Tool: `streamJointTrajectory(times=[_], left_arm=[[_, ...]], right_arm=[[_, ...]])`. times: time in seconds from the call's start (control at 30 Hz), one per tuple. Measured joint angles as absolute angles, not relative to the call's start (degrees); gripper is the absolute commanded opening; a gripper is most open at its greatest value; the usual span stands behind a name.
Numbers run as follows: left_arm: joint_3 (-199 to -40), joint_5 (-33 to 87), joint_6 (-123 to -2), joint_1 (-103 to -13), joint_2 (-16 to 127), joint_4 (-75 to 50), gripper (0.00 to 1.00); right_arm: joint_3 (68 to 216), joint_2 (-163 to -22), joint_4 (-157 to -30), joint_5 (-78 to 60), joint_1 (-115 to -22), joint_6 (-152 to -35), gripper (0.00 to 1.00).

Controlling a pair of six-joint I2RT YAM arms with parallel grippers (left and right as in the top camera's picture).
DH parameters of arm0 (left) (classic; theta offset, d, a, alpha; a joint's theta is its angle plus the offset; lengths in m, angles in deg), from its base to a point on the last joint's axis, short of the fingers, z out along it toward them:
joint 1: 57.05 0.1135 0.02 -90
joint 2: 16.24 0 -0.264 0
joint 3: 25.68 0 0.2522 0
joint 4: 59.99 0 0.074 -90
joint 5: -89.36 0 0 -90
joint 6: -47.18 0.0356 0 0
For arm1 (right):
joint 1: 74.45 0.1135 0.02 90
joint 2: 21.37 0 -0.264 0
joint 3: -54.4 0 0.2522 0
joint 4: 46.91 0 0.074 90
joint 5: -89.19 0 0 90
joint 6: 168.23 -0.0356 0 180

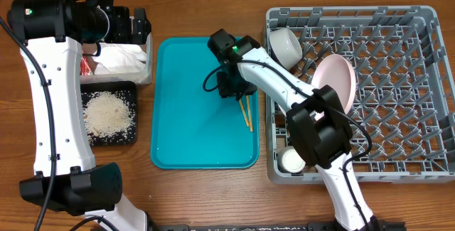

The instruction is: Sort waste into correct bins and load items into the dishwasher

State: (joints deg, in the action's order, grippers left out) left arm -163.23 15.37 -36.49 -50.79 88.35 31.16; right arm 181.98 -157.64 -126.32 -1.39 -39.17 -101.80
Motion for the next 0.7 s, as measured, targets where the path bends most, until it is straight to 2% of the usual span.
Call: streamJointTrajectory(times=[0.07, 0.17, 0.23, 0.27, 0.5, 0.7], left_arm=[[-163.23, 15.37, -36.49, -50.79, 88.35, 31.16, 1.0], [-163.23, 15.37, -36.49, -50.79, 88.35, 31.16, 1.0], [-163.23, 15.37, -36.49, -50.79, 88.35, 31.16, 1.0], [-163.23, 15.37, -36.49, -50.79, 88.35, 31.16, 1.0], [-163.23, 15.35, -36.49, -50.79, 88.35, 31.16, 1.0], [-163.23, 15.32, -36.49, -50.79, 88.35, 31.16, 1.0]], right_arm=[[181.44, -157.72, -126.08, -2.24, -39.17, -101.82, 0.38], [180.95, -157.72, -125.82, -3.46, -39.17, -102.13, 0.22], [180.8, -157.72, -125.84, -5.06, -39.19, -102.41, 0.06], [180.69, -157.72, -125.82, -6.09, -39.19, -102.31, 0.04], [181.92, -157.77, -130.06, -8.47, -39.06, -103.49, 0.04], [200.28, -154.97, -144.55, -4.97, -39.6, -102.13, 0.04]])
